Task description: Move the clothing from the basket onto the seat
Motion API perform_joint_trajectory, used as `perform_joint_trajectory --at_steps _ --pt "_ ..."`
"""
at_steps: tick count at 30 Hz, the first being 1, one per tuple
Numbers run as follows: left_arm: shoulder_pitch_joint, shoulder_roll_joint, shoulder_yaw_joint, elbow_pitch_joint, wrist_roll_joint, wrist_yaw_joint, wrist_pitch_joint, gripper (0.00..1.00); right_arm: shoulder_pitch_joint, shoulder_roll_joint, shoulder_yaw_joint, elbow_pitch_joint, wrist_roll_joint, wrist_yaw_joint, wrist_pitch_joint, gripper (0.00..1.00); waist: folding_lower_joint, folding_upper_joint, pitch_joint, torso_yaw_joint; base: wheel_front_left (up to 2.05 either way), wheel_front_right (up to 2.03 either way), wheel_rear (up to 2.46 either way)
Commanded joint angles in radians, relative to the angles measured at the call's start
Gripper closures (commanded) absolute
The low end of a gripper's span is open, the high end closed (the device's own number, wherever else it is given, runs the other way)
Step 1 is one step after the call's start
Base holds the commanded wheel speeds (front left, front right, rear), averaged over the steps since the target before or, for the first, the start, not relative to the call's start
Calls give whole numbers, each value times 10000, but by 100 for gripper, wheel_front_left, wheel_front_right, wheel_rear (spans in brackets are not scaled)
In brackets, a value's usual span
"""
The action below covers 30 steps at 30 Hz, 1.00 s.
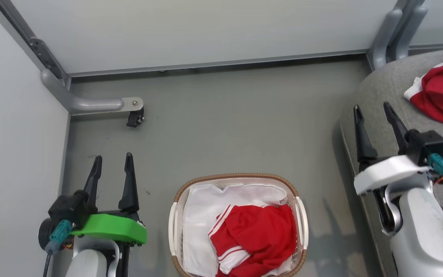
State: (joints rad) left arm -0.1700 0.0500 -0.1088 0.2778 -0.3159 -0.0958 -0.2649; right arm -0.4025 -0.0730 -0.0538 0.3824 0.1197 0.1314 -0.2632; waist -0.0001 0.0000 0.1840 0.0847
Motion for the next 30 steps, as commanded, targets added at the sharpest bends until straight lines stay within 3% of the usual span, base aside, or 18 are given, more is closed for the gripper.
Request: perform_joint_trajectory --at_steps 1,14,30 --pt "249 12 38 -52 -15 46 9 0 402 37 -124 -141 -51 -14 -24 0 1 0 -435 327 0 0 0" --pt "1366 12 -157 116 42 -19 9 0 2919 202 355 -1162 773 -14 -24 0 1 0 -1434 202 0 0 0" --pt "1250 13 -417 441 137 -105 10 0 3298 207 499 -891 587 -14 -24 0 1 0 -1681 92 0 0 0"
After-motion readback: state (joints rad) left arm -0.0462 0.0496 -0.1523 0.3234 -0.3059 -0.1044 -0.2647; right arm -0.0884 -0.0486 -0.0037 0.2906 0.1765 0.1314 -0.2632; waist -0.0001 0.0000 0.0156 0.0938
